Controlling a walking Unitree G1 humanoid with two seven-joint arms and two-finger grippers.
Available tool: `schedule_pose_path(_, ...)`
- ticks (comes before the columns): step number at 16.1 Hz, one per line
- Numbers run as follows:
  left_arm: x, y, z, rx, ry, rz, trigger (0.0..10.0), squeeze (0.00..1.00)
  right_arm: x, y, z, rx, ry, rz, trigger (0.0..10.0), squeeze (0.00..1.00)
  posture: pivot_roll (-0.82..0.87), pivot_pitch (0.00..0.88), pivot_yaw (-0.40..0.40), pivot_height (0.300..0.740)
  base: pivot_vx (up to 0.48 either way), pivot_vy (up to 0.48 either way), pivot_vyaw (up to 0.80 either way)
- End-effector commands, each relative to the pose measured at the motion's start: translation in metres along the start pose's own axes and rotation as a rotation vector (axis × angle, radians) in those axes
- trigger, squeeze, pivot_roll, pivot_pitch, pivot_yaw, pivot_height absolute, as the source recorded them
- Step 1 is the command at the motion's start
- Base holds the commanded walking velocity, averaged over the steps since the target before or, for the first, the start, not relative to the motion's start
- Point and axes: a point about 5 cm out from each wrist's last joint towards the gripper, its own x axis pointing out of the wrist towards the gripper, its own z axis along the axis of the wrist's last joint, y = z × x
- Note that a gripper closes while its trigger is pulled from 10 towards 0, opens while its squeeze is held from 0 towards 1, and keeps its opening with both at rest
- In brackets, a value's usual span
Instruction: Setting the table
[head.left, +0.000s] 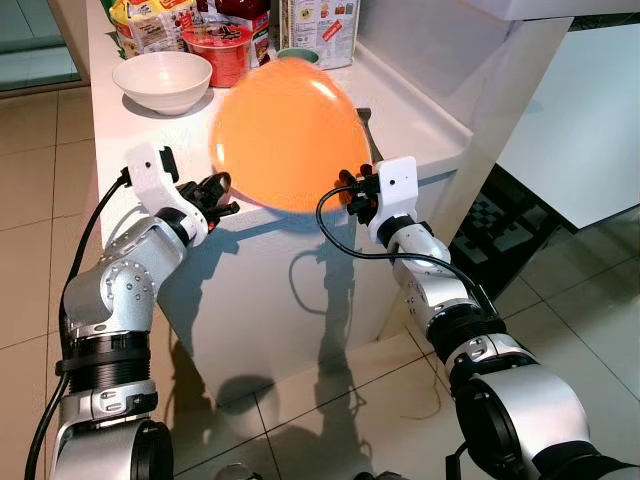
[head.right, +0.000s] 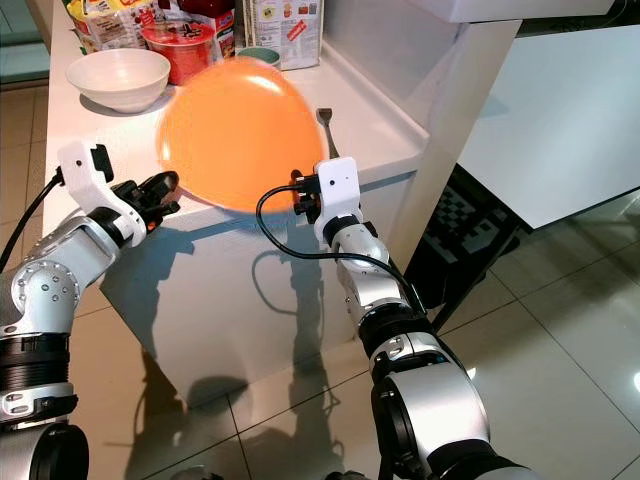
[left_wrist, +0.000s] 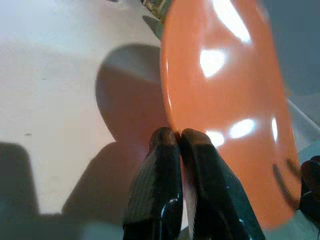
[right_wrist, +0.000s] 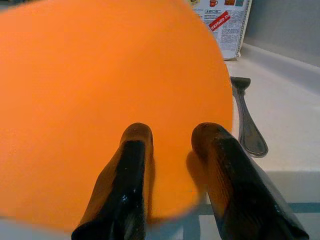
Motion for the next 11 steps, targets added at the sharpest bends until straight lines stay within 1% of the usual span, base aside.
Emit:
schedule_pose_path(1, 0.0006, 0.0054, -0.0051, 0.018, 0.031, 0.036, 0.0, 0.00, -0.0007, -0.0005, 0.0000, -0.004, -0.005, -0.002, 10.0, 0.00, 0.20, 0.067, -0.025, 0.740, 0.000, 0.000, 0.00)
schedule_pose_path(11, 0.0015, 0.0123, -0.0110, 0.015, 0.042, 0.101, 0.0, 0.00, -0.0024, -0.0033, -0.0035, -0.009, 0.013, -0.004, 10.0, 0.00, 0.19, 0.067, -0.037, 0.740, 0.000, 0.000, 0.00)
